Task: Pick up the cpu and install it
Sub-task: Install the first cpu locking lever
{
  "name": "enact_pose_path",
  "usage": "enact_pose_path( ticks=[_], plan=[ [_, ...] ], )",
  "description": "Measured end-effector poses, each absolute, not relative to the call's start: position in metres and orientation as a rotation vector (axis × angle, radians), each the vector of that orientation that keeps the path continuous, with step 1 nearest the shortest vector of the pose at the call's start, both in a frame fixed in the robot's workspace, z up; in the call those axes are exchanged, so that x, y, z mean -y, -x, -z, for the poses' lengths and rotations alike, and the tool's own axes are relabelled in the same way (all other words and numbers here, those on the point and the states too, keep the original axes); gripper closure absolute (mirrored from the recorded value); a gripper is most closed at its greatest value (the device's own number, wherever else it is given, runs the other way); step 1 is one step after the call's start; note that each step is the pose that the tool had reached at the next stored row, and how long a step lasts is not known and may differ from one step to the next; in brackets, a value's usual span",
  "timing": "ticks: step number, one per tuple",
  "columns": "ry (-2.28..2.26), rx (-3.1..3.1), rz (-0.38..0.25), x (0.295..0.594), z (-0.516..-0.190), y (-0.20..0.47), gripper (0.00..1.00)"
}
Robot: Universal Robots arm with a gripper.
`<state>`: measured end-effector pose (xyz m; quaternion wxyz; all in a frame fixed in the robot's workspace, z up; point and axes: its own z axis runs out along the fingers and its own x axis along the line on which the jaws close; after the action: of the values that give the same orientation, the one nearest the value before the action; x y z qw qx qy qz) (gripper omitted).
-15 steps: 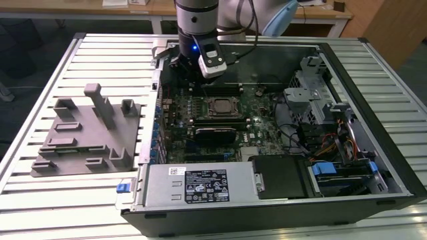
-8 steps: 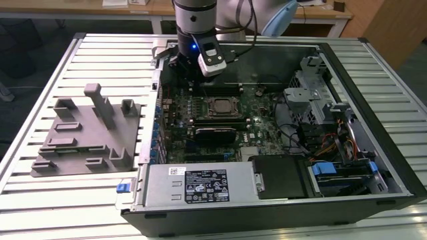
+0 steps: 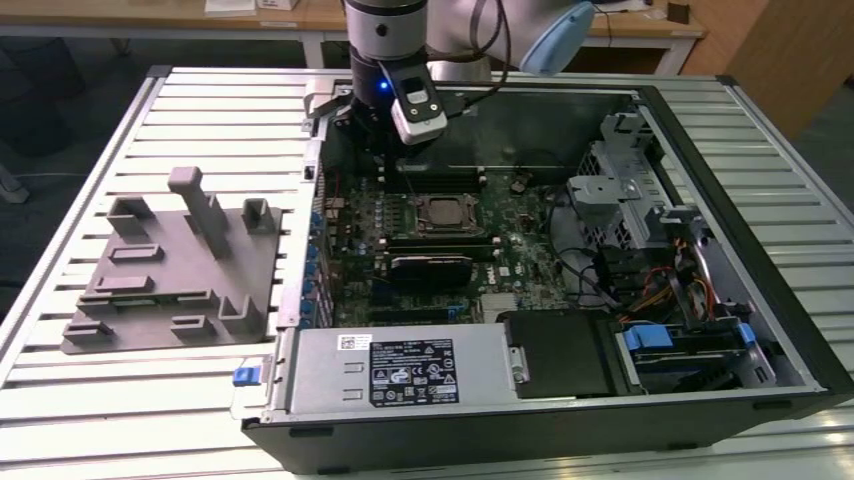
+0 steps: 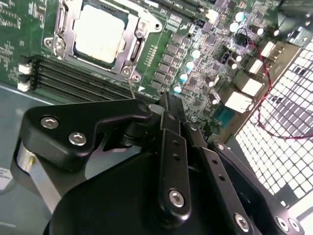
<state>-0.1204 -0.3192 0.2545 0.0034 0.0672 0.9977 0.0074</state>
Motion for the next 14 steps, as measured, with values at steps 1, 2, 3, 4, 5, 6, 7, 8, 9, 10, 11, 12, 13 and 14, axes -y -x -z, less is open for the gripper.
enact_pose_path(
  ticks=[1, 2, 3, 4, 5, 6, 7, 8, 9, 10, 11, 12, 13, 14],
  plan=[
    [-0.201, -3.128, -0.024, 0.319, -0.255, 0.120, 0.89],
    [-0.193, -3.129, -0.025, 0.318, -0.254, 0.120, 0.89],
    [-0.186, -3.129, -0.025, 0.317, -0.254, 0.120, 0.89],
    [-0.182, -3.130, -0.025, 0.316, -0.254, 0.120, 0.89],
    [-0.178, -3.130, -0.025, 0.314, -0.254, 0.121, 0.89],
    [-0.175, -3.130, -0.025, 0.312, -0.254, 0.121, 0.89],
    [-0.172, -3.130, -0.025, 0.310, -0.254, 0.121, 0.89],
    [-0.169, -3.130, -0.025, 0.308, -0.254, 0.121, 0.89],
    [-0.166, -3.130, -0.025, 0.307, -0.254, 0.121, 0.89],
    [-0.161, -3.131, -0.025, 0.306, -0.254, 0.121, 0.89],
    [-0.157, -3.131, -0.025, 0.305, -0.254, 0.121, 0.89],
    [-0.153, -3.130, -0.025, 0.304, -0.254, 0.121, 0.89],
    [-0.149, -3.128, -0.025, 0.304, -0.254, 0.121, 0.89],
    [-0.145, -3.126, -0.026, 0.304, -0.254, 0.121, 0.89]
  ],
)
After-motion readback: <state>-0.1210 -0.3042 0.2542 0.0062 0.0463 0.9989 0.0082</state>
